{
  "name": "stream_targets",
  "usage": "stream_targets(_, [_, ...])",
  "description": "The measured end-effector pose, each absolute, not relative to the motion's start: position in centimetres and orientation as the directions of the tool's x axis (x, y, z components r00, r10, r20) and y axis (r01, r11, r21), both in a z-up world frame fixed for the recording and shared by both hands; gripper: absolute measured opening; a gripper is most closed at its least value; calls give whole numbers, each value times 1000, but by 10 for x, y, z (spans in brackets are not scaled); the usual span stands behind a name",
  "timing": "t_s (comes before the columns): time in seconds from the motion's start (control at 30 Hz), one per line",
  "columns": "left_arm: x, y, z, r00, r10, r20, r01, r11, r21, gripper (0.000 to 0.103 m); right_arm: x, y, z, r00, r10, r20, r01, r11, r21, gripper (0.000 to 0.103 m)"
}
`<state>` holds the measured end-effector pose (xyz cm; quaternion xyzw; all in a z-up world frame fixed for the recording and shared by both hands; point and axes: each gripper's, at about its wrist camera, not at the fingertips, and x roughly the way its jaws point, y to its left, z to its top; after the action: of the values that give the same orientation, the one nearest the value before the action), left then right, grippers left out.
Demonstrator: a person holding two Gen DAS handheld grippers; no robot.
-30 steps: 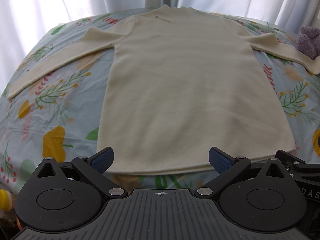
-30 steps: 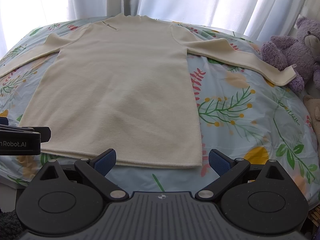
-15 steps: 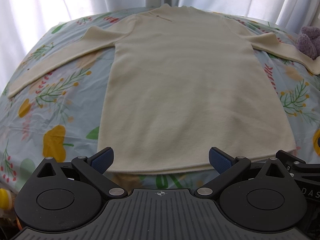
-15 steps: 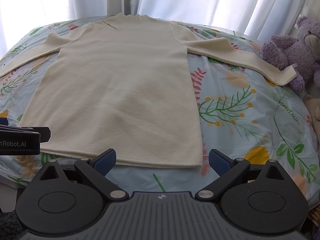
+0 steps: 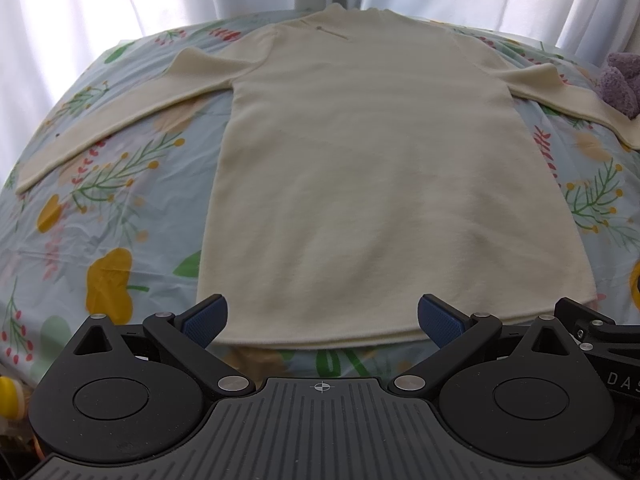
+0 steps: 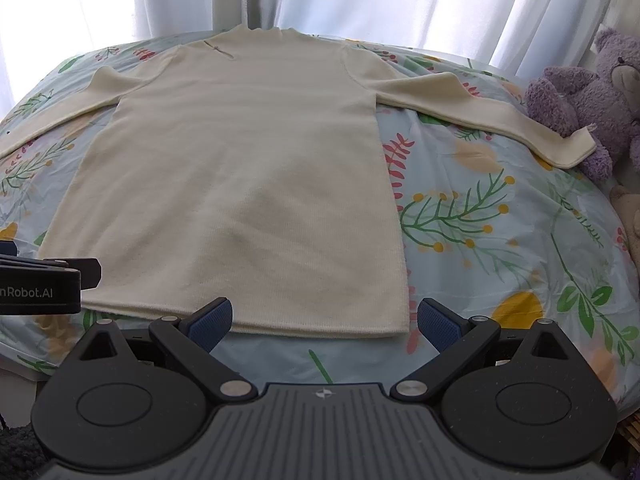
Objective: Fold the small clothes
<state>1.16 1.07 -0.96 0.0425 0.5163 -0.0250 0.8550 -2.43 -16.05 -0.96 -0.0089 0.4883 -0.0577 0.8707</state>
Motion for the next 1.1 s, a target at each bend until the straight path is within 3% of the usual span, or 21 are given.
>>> stream_targets(1.1, [19,10,-17,435,8,-901,81,996,48,103,-18,-166,-18,495,-86,-864,110,993,-36,99])
